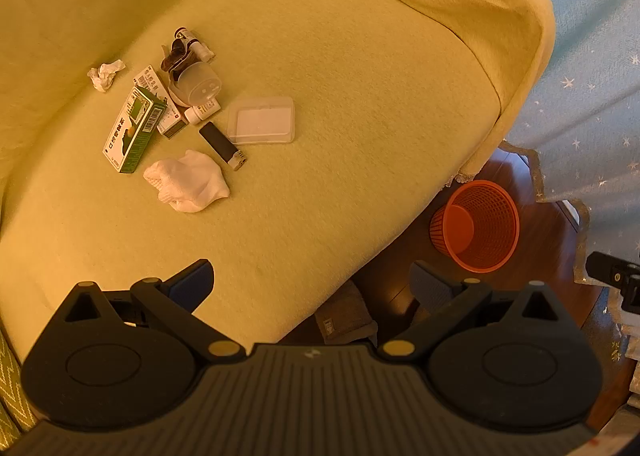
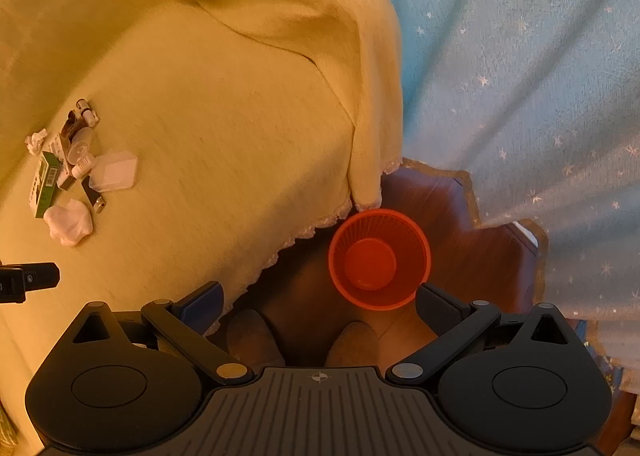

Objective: Organize objects
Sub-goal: 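Reach the right tool down to the red mesh basket and grasp its rim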

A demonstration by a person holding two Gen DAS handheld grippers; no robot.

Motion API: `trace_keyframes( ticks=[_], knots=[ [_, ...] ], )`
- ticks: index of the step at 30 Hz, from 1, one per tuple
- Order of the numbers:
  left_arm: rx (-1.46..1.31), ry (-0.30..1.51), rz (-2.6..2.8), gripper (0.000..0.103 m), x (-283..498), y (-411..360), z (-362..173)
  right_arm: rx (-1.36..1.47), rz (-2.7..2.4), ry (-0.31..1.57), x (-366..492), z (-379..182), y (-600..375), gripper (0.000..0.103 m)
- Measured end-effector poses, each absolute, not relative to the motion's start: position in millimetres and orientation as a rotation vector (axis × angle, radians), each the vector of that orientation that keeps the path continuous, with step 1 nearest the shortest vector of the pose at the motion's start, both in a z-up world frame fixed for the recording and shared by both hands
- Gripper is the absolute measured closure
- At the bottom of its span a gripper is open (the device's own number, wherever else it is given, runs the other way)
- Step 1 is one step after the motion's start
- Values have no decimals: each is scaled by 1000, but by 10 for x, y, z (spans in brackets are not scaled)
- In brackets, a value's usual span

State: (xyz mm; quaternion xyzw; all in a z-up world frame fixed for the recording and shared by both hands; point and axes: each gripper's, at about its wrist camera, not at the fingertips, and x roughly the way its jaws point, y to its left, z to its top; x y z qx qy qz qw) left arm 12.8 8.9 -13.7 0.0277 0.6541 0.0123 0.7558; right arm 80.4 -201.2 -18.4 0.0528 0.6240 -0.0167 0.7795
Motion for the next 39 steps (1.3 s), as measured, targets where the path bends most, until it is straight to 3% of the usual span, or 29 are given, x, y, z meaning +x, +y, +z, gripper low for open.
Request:
trace_keyframes(
  ticks=[21,25,30,39],
  knots=[
    [94,1398,-63,1,231,29,-652,60,-38,1340,626,-681,-2039,3],
    [136,1351,-109,1,249,-45,-852,26,-1,1338,555,-987,-2088,4],
    [175,1293,-158,1,281,-113,-1137,-64,89,1336,470,-1486,-2091,16],
    [210,1197,-223,1,361,-189,-1715,-253,296,1287,303,-2599,-2120,25]
  ],
)
